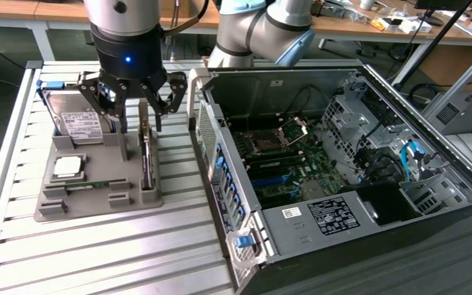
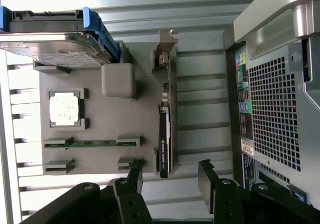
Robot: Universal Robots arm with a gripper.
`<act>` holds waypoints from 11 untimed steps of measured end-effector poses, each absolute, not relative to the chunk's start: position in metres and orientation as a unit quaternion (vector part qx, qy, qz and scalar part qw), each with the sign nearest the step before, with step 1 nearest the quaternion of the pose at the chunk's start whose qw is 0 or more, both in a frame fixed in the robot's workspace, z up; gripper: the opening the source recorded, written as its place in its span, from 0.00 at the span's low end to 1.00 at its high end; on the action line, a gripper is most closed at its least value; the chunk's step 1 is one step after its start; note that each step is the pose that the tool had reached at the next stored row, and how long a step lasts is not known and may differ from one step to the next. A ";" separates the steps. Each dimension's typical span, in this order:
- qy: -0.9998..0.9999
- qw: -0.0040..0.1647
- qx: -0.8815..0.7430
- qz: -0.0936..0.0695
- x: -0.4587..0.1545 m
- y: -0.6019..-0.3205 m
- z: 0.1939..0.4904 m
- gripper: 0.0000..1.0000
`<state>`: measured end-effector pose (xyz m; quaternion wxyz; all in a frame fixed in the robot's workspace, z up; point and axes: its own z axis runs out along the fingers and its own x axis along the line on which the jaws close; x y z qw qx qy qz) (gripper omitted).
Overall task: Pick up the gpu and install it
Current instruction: 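Pick up the gpu and move the gpu toward the slot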
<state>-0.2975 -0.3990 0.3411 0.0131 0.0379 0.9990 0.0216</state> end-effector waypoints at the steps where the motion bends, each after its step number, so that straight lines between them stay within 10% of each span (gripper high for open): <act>1: 0.999 0.013 0.038 0.022 -0.297 -0.399 0.341 0.57; 11: 0.999 0.013 0.038 0.022 -0.297 -0.399 0.338 0.57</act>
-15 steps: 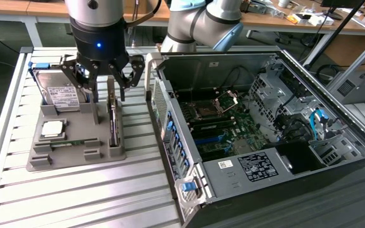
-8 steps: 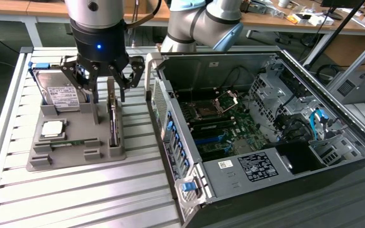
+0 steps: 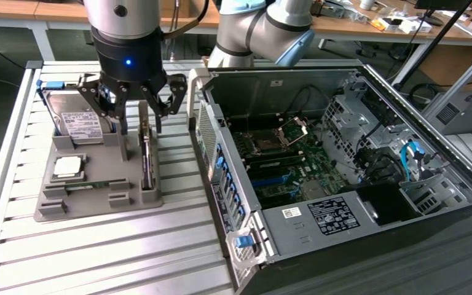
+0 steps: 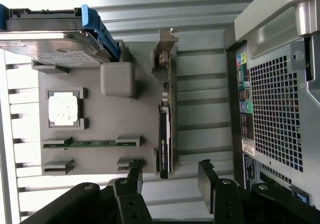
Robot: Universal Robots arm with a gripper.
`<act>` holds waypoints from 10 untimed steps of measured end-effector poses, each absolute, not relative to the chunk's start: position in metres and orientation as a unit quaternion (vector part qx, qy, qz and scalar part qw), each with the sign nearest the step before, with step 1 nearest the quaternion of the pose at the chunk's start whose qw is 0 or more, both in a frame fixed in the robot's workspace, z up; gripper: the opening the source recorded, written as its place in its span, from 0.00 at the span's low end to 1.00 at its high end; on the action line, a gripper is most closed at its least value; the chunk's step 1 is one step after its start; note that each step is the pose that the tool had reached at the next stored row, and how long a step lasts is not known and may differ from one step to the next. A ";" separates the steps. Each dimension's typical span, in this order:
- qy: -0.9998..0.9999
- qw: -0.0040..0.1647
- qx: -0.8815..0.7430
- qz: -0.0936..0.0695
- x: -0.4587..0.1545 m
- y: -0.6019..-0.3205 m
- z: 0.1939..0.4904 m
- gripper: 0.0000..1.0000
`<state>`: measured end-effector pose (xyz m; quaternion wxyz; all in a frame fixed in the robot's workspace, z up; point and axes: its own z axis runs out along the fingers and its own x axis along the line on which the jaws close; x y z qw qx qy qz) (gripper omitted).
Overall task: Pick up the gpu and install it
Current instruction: 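Pick up the gpu and move the gpu toward the slot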
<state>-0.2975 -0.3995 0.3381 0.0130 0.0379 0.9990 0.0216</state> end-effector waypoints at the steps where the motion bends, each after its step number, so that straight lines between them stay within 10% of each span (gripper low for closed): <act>1: 0.999 0.013 0.038 0.022 -0.297 -0.400 0.338 0.57; 10: 0.999 0.013 0.038 0.022 -0.297 -0.400 0.334 0.57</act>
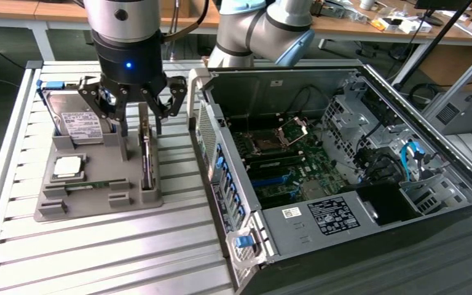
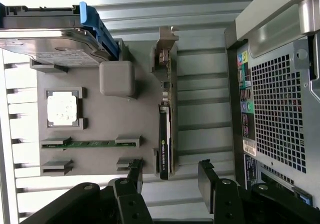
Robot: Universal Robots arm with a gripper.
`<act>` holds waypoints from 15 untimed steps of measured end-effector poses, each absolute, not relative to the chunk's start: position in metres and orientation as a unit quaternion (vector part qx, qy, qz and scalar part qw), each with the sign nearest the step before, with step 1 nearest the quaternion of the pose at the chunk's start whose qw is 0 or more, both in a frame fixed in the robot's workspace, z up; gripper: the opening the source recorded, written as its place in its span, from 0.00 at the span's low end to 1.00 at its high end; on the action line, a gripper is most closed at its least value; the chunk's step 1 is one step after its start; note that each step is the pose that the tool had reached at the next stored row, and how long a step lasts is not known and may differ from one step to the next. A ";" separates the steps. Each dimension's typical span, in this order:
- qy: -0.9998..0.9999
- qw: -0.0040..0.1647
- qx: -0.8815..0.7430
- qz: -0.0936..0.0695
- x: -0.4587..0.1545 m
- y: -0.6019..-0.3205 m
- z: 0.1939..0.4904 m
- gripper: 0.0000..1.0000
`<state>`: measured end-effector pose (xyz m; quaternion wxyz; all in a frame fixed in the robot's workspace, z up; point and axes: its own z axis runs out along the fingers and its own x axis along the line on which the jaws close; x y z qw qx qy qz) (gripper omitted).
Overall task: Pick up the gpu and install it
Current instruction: 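Pick up the gpu and move the gpu toward the slot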
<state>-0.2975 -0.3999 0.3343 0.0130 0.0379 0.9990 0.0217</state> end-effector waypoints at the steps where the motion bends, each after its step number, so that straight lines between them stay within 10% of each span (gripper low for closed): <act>1: 0.999 0.013 0.038 0.022 -0.297 -0.400 0.334 0.57; 15: 0.999 0.013 0.038 0.022 -0.297 -0.400 0.327 0.57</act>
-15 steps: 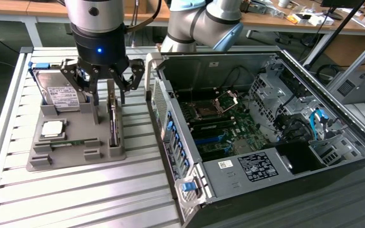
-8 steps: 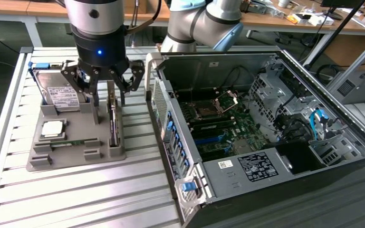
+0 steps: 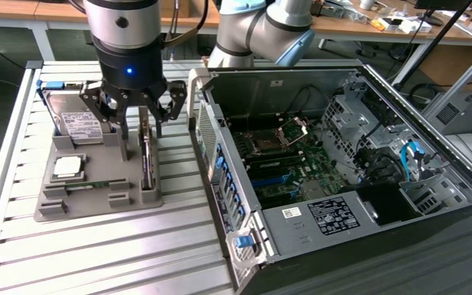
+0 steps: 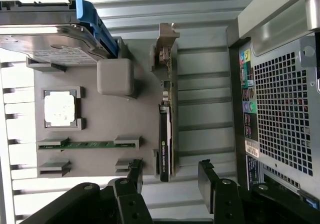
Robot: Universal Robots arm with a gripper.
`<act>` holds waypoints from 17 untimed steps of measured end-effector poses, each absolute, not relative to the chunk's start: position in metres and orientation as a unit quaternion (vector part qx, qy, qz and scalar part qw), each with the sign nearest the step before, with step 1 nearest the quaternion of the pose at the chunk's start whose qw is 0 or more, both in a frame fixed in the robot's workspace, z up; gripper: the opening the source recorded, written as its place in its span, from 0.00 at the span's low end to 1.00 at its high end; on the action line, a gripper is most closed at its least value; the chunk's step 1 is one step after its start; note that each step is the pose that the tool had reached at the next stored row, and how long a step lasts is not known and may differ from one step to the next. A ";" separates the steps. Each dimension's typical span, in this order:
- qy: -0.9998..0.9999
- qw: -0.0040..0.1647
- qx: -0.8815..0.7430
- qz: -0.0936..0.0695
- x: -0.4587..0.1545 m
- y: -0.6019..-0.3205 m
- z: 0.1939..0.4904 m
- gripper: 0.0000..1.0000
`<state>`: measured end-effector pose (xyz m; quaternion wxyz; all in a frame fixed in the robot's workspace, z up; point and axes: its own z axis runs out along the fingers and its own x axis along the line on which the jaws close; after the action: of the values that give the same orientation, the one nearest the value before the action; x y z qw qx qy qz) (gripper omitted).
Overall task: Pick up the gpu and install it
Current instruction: 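Pick up the gpu and move the gpu toward the slot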
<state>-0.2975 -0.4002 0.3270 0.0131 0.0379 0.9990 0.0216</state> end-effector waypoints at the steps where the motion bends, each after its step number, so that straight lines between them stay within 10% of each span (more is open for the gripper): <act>1: 0.999 0.013 0.038 0.022 -0.297 -0.400 0.326 0.57; 17: 0.999 0.013 0.038 0.022 -0.297 -0.400 0.321 0.57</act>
<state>-0.2975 -0.4002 0.3211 0.0131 0.0379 0.9990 0.0216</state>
